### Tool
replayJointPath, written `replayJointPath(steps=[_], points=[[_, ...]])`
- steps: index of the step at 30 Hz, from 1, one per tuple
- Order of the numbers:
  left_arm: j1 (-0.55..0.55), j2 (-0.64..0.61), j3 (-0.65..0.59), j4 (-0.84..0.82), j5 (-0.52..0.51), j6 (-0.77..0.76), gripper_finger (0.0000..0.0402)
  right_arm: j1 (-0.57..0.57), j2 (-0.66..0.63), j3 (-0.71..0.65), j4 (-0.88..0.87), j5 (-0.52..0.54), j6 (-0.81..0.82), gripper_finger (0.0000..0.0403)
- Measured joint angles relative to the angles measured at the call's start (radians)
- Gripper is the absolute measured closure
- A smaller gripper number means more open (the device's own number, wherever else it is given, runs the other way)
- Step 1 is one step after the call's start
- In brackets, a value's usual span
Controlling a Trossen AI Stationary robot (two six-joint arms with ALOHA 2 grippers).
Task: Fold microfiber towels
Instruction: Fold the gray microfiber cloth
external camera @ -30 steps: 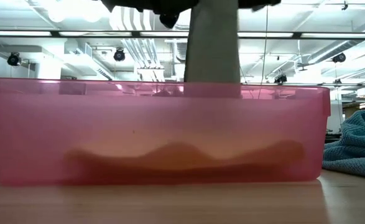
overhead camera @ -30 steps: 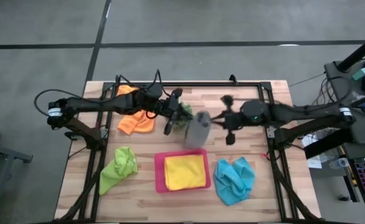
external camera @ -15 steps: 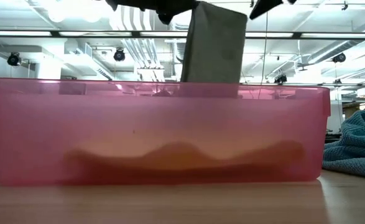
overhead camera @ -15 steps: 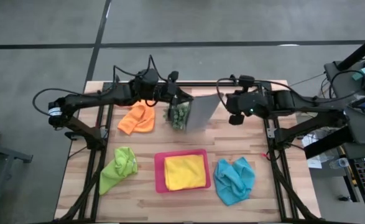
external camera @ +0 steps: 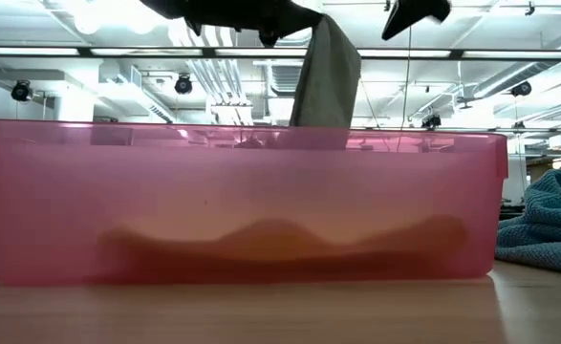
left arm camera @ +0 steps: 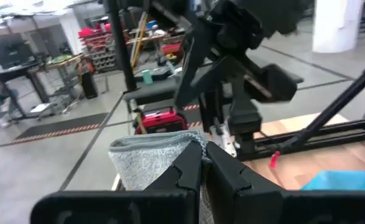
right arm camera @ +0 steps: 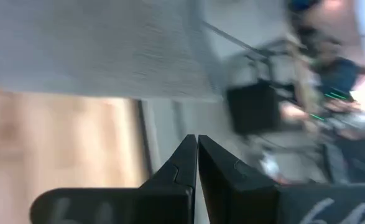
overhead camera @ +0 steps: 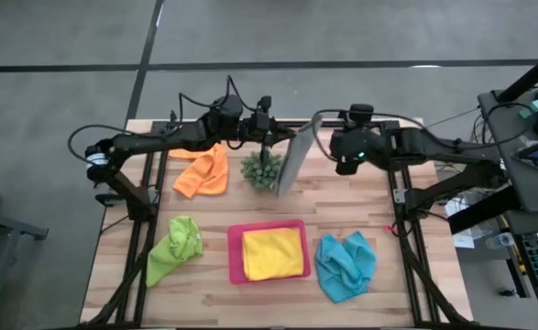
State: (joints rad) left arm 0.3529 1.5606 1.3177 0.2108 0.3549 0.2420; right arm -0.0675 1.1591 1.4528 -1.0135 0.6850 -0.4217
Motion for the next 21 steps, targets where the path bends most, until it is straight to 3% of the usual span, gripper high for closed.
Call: replayJointPath(steps=[4, 7, 11, 21], points=[[-0.001, 0.002, 0.004, -0.016, 0.088, -0.001, 0.0401, -0.047, -0.051, 0.036, -0.038, -0.264, 0.044, 0.0380], [-0.008, 0.002, 0.002, -0.050, 0.171, -0.002, 0.0401, -0.076, -0.082, 0.039, -0.038, -0.389, 0.072, 0.0353], [-0.026, 0.001, -0.001, -0.065, 0.231, -0.002, 0.0401, -0.090, -0.091, 0.031, -0.028, -0.465, 0.117, 0.0311], [-0.054, 0.000, -0.002, -0.071, 0.236, -0.002, 0.0401, -0.090, 0.009, 0.010, 0.004, -0.633, 0.126, 0.0229]])
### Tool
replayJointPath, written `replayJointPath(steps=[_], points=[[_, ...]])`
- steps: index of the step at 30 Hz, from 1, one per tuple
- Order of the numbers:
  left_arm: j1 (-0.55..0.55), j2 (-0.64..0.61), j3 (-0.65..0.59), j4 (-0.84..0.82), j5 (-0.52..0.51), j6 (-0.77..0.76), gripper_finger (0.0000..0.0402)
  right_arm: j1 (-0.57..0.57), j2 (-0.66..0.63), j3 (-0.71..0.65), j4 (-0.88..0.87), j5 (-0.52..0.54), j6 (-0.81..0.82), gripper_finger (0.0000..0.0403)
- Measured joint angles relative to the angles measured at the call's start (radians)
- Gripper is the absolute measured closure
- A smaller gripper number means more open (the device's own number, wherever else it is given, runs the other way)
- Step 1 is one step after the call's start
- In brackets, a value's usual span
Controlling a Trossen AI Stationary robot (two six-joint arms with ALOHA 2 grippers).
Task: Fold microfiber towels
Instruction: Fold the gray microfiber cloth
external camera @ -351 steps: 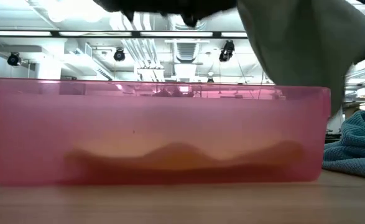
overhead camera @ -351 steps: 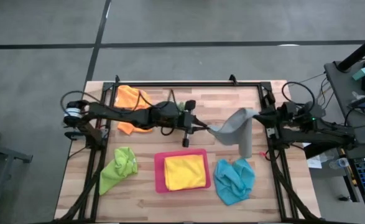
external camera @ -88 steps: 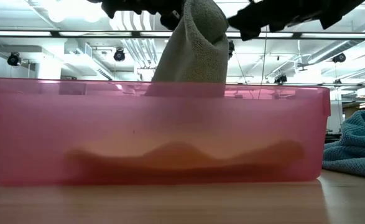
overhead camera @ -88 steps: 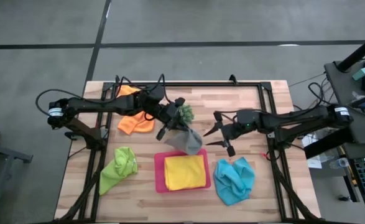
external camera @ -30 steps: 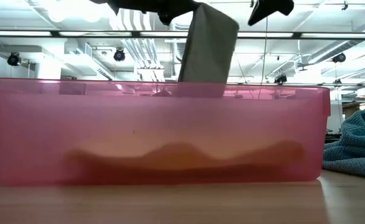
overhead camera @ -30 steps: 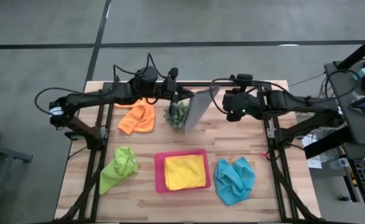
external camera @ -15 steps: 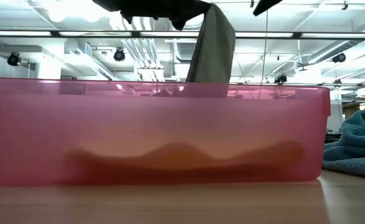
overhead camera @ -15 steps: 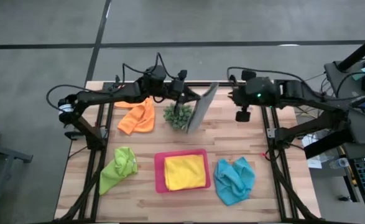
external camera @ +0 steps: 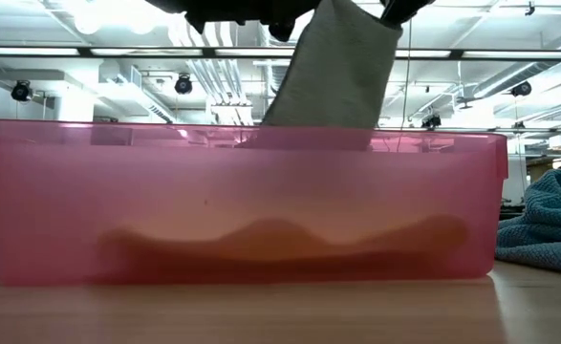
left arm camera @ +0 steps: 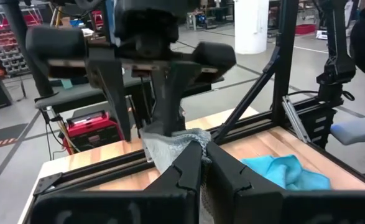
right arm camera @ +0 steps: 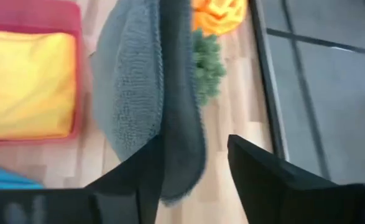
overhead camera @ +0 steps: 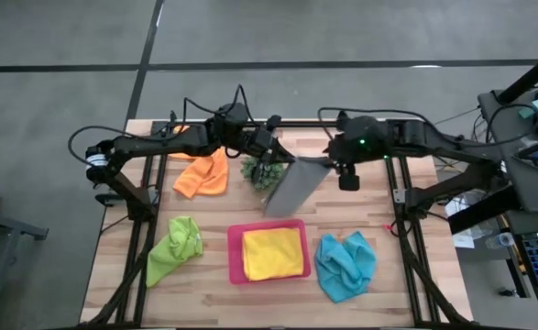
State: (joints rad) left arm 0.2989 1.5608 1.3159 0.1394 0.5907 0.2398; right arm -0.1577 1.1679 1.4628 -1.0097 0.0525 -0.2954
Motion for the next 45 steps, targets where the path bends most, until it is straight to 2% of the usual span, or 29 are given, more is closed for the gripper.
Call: replayJointPath(steps=[4, 10, 21, 32, 35, 45], points=[[-0.001, 0.000, 0.000, 0.000, 0.000, 0.000, 0.0401, -0.003, 0.026, 0.000, 0.002, -0.028, -0.021, 0.0211], [-0.001, 0.000, 0.000, 0.000, 0.001, 0.000, 0.0401, -0.024, 0.030, 0.015, 0.008, -0.034, -0.035, 0.0211], [-0.001, -0.002, -0.001, -0.001, 0.007, 0.000, 0.0401, -0.071, 0.026, 0.141, -0.038, -0.049, 0.007, 0.0211], [-0.001, -0.002, -0.001, -0.009, 0.010, 0.000, 0.0402, -0.070, 0.027, 0.115, -0.057, -0.064, -0.003, 0.0207], [-0.001, -0.002, -0.001, -0.015, 0.010, 0.000, 0.0401, -0.070, 0.027, 0.100, -0.054, -0.097, -0.004, 0.0207], [-0.001, -0.002, -0.001, -0.017, 0.010, 0.000, 0.0401, -0.070, 0.027, -0.001, 0.007, -0.131, -0.042, 0.0206]])
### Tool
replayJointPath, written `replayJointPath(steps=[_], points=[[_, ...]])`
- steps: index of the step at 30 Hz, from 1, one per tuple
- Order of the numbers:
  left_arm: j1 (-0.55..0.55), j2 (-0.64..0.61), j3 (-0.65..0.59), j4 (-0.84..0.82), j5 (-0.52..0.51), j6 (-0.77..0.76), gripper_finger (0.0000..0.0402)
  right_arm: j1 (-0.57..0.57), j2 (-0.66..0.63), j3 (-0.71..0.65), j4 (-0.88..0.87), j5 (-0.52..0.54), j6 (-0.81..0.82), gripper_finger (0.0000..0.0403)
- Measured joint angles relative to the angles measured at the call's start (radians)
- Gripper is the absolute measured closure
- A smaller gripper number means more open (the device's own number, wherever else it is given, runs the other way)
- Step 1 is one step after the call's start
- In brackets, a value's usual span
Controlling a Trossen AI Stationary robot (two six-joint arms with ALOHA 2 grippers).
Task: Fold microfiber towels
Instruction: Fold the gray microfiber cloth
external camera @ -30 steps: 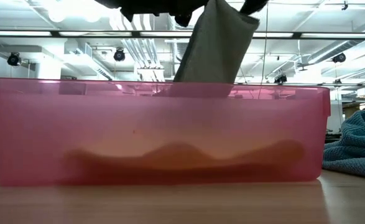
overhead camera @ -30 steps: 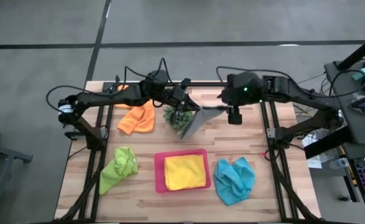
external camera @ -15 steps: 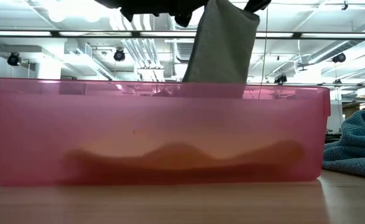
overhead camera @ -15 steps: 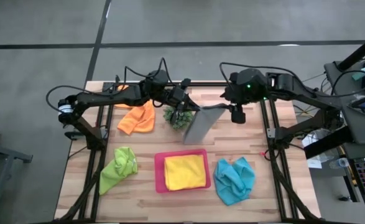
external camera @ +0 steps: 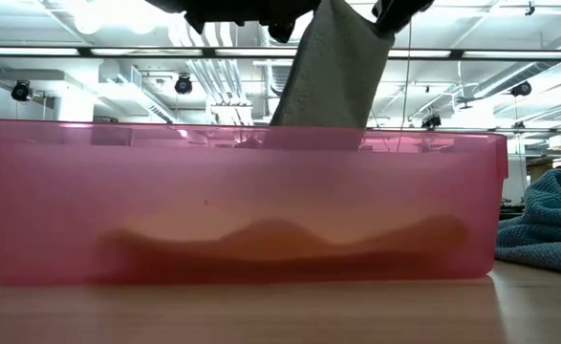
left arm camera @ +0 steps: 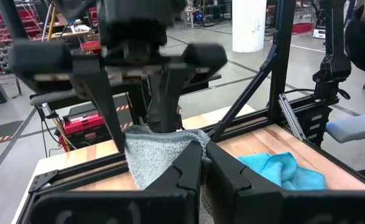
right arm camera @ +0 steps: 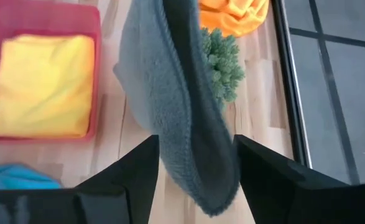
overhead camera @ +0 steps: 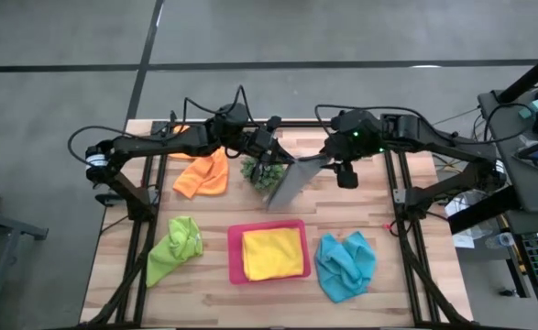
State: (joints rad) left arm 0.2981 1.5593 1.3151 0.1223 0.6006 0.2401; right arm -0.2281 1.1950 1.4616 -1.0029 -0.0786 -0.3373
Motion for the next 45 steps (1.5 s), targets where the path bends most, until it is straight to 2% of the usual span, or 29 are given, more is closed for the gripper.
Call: replayJointPath(steps=[4, 7, 10, 14, 15, 25, 28, 32, 35, 42, 45], points=[[0.000, 0.000, 0.000, -0.004, 0.000, 0.000, 0.0401, 0.000, 0.000, -0.022, 0.021, 0.000, -0.045, 0.0214], [0.000, 0.000, 0.000, -0.004, 0.000, 0.000, 0.0401, 0.000, 0.000, -0.025, 0.020, 0.000, -0.057, 0.0237], [0.000, 0.000, 0.000, -0.004, 0.000, 0.000, 0.0401, 0.000, 0.000, -0.024, 0.016, 0.000, -0.067, 0.0282], [0.000, 0.000, 0.000, 0.020, -0.023, -0.006, 0.0402, 0.000, -0.002, -0.017, 0.009, 0.000, -0.115, 0.0370], [0.000, 0.004, 0.000, 0.041, -0.035, -0.016, 0.0401, 0.000, -0.003, -0.014, 0.006, 0.006, -0.133, 0.0381], [0.035, 0.011, 0.000, 0.108, -0.099, -0.015, 0.0402, 0.001, -0.008, 0.053, -0.046, 0.308, -0.172, 0.0394], [0.041, 0.051, 0.001, 0.199, -0.131, 0.002, 0.0401, 0.001, -0.008, 0.056, -0.045, 0.422, -0.179, 0.0394], [0.042, 0.164, 0.017, 0.354, -0.148, -0.015, 0.0401, 0.001, -0.008, 0.056, -0.043, 0.610, -0.179, 0.0394], [0.041, 0.239, 0.058, 0.362, -0.150, -0.057, 0.0401, 0.001, -0.009, 0.056, -0.090, 0.681, -0.107, 0.0394], [0.041, 0.273, 0.069, 0.260, -0.156, -0.021, 0.0401, 0.042, -0.007, 0.033, -0.370, 0.602, 0.296, 0.0394], [0.040, 0.273, 0.069, 0.195, -0.145, -0.016, 0.0401, 0.102, -0.007, -0.012, -0.403, 0.565, 0.422, 0.0394]])
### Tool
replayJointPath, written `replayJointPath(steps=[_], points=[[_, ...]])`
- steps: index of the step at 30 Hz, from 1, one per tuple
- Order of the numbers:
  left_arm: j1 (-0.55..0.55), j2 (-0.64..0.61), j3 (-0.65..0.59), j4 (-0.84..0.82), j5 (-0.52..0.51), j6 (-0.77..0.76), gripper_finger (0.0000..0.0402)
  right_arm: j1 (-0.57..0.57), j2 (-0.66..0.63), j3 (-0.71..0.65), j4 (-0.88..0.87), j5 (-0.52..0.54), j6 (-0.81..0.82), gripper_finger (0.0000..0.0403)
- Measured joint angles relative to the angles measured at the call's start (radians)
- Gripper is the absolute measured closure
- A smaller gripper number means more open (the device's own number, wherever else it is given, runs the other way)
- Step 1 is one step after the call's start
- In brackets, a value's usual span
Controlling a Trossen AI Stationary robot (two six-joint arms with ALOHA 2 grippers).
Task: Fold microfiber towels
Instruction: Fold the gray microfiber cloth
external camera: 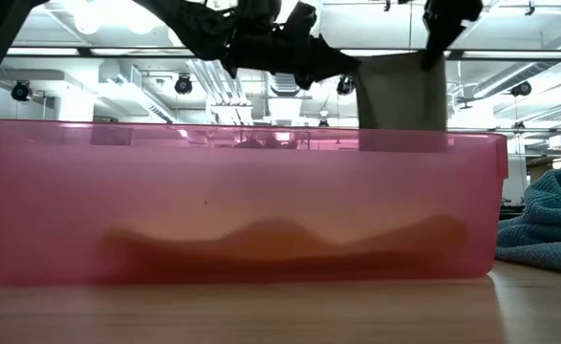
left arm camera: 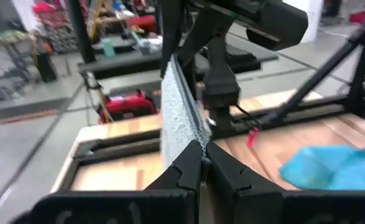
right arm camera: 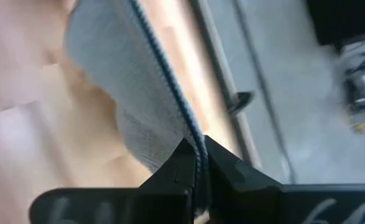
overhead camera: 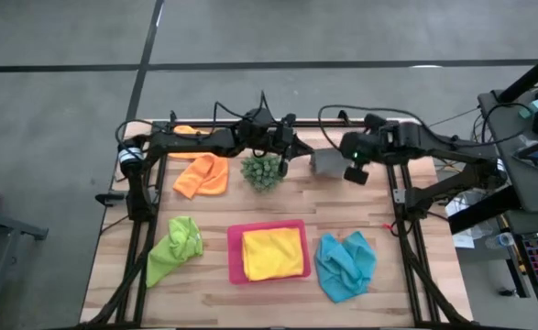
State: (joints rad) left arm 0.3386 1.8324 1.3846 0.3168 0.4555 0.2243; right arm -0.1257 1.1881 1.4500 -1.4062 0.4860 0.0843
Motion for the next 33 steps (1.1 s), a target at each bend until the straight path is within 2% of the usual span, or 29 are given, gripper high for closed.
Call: replayJointPath(steps=[5, 10, 16, 19, 23, 25, 30, 33], points=[[-0.002, 0.000, -0.002, -0.008, 0.017, 0.071, 0.0401, 0.096, 0.007, -0.052, 0.006, 0.019, 0.002, 0.0394], [-0.002, -0.009, 0.000, 0.002, 0.017, 0.011, 0.0401, 0.102, -0.001, -0.056, 0.013, 0.037, 0.032, 0.0394], [-0.001, -0.011, 0.000, -0.007, 0.017, 0.048, 0.0401, 0.105, -0.003, -0.056, 0.032, 0.053, 0.001, 0.0394], [0.018, -0.013, 0.022, -0.007, 0.018, 0.048, 0.0401, 0.088, -0.003, -0.056, 0.077, 0.131, -0.046, 0.0394], [0.068, -0.014, 0.064, -0.004, 0.016, 0.071, 0.0401, 0.043, -0.001, -0.056, 0.139, 0.300, -0.114, 0.0394], [0.096, -0.015, 0.081, -0.003, 0.015, 0.096, 0.0401, 0.013, -0.001, -0.056, 0.201, 0.353, -0.170, 0.0394], [0.155, -0.015, 0.116, -0.004, 0.015, 0.132, 0.0401, -0.060, -0.001, -0.056, 0.375, 0.363, -0.341, 0.0394], [0.166, -0.016, 0.119, -0.003, 0.038, 0.123, 0.0401, -0.080, -0.001, -0.056, 0.399, 0.328, -0.361, 0.0394]])
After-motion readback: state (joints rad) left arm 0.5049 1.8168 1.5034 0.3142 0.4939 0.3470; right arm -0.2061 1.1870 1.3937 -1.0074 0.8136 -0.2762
